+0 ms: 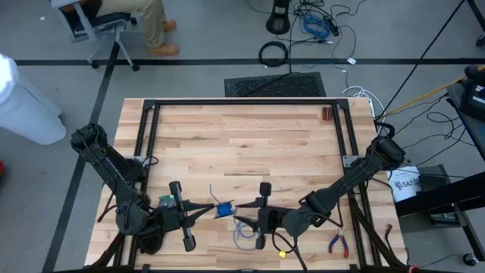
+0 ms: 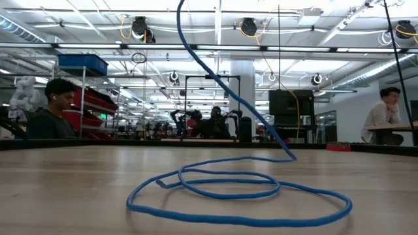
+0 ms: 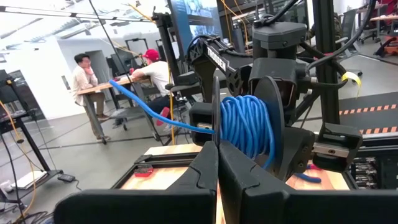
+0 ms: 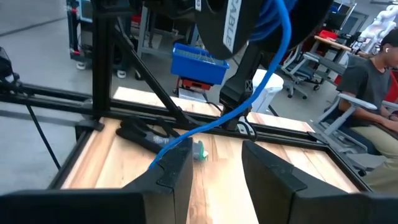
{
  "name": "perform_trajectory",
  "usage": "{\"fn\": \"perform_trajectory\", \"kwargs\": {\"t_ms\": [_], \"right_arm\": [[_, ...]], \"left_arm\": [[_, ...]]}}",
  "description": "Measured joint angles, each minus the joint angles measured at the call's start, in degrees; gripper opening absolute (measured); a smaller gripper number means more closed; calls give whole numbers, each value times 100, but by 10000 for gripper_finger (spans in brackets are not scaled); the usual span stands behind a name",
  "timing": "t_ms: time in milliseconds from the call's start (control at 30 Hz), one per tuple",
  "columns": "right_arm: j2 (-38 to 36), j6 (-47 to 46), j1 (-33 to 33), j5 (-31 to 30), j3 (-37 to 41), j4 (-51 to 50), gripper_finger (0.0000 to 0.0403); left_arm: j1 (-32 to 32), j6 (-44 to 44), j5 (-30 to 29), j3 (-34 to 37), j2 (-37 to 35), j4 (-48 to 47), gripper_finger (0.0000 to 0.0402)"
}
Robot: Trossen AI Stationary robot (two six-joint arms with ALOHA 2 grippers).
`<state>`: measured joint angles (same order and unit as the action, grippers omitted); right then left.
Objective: Coil cords
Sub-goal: Uncoil the blue wire from the spool
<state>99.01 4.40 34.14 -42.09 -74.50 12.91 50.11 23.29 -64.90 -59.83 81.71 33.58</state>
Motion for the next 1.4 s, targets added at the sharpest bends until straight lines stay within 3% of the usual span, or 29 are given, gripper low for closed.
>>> {"fn": "perform_trajectory", "kwargs": {"t_ms": [367,667,1400], "right_arm": [[-206,-83,91,38,0,-81,125],[-206,-367,-28,608,0,24,125],[-205,-437,-93,320,0,17,121]], "left_arm": [[0,-2,1,0,1,-6,2],[0,-13,2,0,0,-8,2],[0,-35,55,0,0,-8,2]]}}
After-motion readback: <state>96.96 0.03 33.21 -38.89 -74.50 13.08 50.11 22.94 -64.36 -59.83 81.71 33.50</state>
